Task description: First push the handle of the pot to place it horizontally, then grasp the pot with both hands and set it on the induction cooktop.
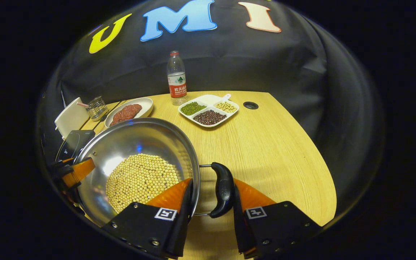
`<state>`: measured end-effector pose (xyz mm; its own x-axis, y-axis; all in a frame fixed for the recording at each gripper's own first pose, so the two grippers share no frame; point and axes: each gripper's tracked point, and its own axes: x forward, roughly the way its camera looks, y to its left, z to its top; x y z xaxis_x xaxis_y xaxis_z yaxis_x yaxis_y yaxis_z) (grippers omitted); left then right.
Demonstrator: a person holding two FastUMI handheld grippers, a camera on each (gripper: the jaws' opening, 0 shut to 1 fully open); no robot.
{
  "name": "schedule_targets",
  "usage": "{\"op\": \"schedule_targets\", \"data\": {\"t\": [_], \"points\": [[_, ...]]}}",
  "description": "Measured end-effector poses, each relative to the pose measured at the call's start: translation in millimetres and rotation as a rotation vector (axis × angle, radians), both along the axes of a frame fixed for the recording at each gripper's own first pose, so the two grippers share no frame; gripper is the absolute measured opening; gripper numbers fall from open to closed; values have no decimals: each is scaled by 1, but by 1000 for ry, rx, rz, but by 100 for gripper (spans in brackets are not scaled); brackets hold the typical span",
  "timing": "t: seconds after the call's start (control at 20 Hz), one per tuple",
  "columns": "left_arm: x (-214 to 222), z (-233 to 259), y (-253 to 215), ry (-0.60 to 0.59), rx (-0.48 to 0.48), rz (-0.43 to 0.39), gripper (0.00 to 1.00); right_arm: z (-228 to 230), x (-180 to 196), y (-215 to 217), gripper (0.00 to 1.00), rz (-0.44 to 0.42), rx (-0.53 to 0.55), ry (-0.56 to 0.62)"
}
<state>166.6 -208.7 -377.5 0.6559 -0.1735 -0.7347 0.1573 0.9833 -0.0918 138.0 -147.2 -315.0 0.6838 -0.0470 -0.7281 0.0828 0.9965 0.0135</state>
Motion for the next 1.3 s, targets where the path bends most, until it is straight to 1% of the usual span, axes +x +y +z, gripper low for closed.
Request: {"op": "schedule_targets", "data": {"t": [0.05, 0.1, 0.15, 0.2, 0.25, 0.3, 0.35, 0.4, 0.5, 0.55, 0.6, 0.65, 0.7, 0.9, 0.95, 1.0, 1.05, 1.1, 1.3], "points": [[-1, 0, -2, 4, -3, 4, 68, 1, -2, -1, 55, 1, -7, 0], [-4, 0, -4, 12, -6, 8, 63, 4, -3, -4, 55, 1, -15, -4], [-5, 2, -6, 13, -9, 11, 63, 6, -5, -5, 55, 2, -19, -7], [-6, 7, -7, 5, -12, 14, 68, 9, -6, -5, 55, 1, -19, -9], [-6, 11, -7, 0, -13, 13, 68, 14, -8, -5, 55, -4, -16, -14], [-6, 17, -6, -10, -13, 11, 63, 18, -10, -4, 55, -7, -16, -16], [-5, 23, -4, -18, -15, 8, 63, 23, -11, -3, 55, -10, -16, -21], [-4, 28, -1, -26, -20, 7, 71, 29, -12, 0, 55, -13, -16, -26], [-3, 36, 8, -30, -36, 9, 67, 40, -15, 8, 55, -19, -20, -30], [-2, 39, 13, -35, -45, 12, 63, 42, -15, 14, 55, -22, -25, -32], [0, 42, 20, -42, -51, 14, 63, 46, -16, 21, 54, -26, -30, -34], [2, 45, 26, -47, -53, 13, 68, 50, -19, 28, 55, -32, -32, -31], [3, 48, 35, -52, -52, 9, 63, 55, -20, 36, 54, -39, -30, -33], [14, 59, 70, -73, -57, -6, 63, 64, -21, 71, 55, -62, -20, -44], [17, 61, 79, -78, -59, -10, 67, 66, -21, 81, 55, -66, -18, -48], [20, 65, 88, -84, -60, -12, 68, 69, -21, 89, 55, -70, -15, -51], [23, 68, 97, -90, -58, -14, 67, 71, -21, 99, 55, -73, -11, -53], [25, 70, 106, -95, -56, -17, 63, 72, -20, 107, 55, -76, -7, -54], [34, 74, 142, -110, -53, -9, 63, 79, -17, 144, 54, -76, -1, -66]]}}
